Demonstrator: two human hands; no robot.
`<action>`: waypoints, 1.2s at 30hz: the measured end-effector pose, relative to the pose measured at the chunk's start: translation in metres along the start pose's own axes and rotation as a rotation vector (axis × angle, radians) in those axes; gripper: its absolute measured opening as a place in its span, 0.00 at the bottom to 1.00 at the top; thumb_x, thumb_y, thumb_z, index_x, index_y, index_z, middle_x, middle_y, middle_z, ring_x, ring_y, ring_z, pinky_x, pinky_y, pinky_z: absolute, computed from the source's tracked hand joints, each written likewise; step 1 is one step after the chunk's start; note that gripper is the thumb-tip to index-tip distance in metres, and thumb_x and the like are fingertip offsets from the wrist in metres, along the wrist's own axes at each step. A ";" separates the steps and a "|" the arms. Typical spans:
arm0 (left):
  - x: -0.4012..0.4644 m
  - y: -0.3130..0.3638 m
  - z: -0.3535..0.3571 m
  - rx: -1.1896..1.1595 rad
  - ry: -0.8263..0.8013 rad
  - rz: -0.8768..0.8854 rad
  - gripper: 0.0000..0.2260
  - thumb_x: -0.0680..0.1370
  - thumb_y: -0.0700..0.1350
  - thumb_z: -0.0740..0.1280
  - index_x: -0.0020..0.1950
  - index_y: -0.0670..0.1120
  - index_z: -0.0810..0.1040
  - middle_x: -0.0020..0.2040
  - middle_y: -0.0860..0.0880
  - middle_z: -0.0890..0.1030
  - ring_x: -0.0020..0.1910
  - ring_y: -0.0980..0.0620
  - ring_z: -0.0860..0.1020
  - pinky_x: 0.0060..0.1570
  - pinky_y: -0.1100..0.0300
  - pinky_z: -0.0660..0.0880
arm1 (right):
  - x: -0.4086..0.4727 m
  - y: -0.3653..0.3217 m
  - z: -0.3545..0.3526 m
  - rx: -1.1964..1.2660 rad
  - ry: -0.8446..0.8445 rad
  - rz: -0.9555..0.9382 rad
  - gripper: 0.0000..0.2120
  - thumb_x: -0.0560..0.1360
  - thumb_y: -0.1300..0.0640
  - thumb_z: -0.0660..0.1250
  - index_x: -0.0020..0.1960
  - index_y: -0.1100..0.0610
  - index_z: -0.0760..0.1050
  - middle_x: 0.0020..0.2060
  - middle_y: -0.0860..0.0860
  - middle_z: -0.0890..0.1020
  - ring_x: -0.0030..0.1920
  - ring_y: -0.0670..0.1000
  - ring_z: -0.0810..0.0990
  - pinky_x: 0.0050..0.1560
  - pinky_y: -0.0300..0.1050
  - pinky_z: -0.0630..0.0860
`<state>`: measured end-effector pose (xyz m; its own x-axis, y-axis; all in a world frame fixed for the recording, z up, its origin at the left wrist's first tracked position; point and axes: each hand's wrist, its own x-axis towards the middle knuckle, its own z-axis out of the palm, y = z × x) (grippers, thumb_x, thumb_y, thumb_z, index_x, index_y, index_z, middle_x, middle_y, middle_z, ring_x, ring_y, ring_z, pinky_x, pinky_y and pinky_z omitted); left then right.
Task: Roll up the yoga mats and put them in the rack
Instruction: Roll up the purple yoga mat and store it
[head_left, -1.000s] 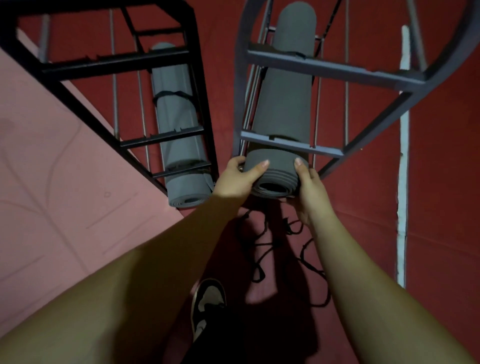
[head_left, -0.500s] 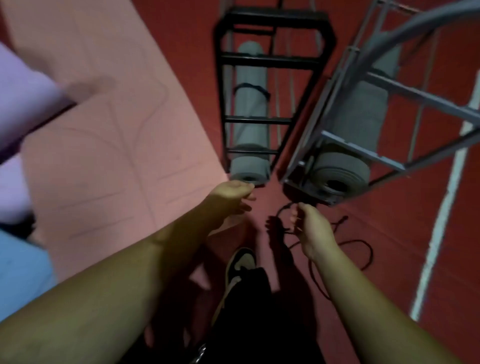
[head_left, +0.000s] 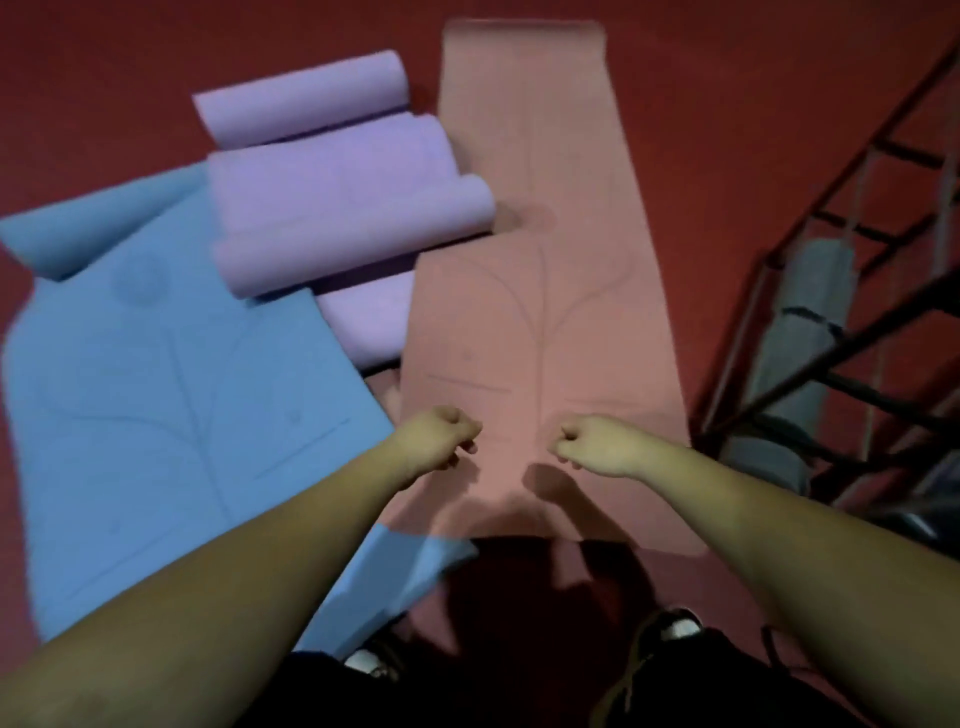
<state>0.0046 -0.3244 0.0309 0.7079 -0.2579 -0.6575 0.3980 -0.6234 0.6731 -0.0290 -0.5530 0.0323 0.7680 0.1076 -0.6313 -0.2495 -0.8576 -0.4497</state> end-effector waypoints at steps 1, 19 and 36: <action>-0.001 -0.009 -0.015 -0.005 0.019 -0.005 0.11 0.82 0.46 0.63 0.56 0.39 0.78 0.46 0.47 0.81 0.37 0.47 0.74 0.38 0.60 0.72 | 0.006 -0.015 0.002 -0.066 -0.038 -0.001 0.09 0.79 0.54 0.62 0.40 0.49 0.72 0.41 0.47 0.78 0.45 0.48 0.75 0.42 0.38 0.65; 0.064 -0.173 -0.246 0.236 0.410 -0.166 0.11 0.82 0.48 0.60 0.55 0.41 0.77 0.56 0.43 0.80 0.53 0.43 0.77 0.48 0.58 0.69 | 0.248 -0.251 0.059 -0.519 0.046 -0.267 0.16 0.78 0.51 0.63 0.63 0.57 0.73 0.60 0.56 0.74 0.62 0.59 0.73 0.59 0.50 0.72; 0.246 -0.137 -0.387 -0.587 0.855 -0.079 0.43 0.76 0.50 0.73 0.81 0.45 0.48 0.76 0.44 0.64 0.73 0.43 0.67 0.70 0.51 0.63 | 0.430 -0.237 0.000 -0.312 0.356 -0.367 0.31 0.79 0.54 0.63 0.78 0.55 0.58 0.77 0.53 0.61 0.75 0.56 0.61 0.74 0.56 0.60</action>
<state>0.3502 -0.0171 -0.0921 0.7537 0.5202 -0.4017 0.5203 -0.0990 0.8482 0.3609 -0.3033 -0.1325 0.9352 0.2955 -0.1952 0.2127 -0.9094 -0.3574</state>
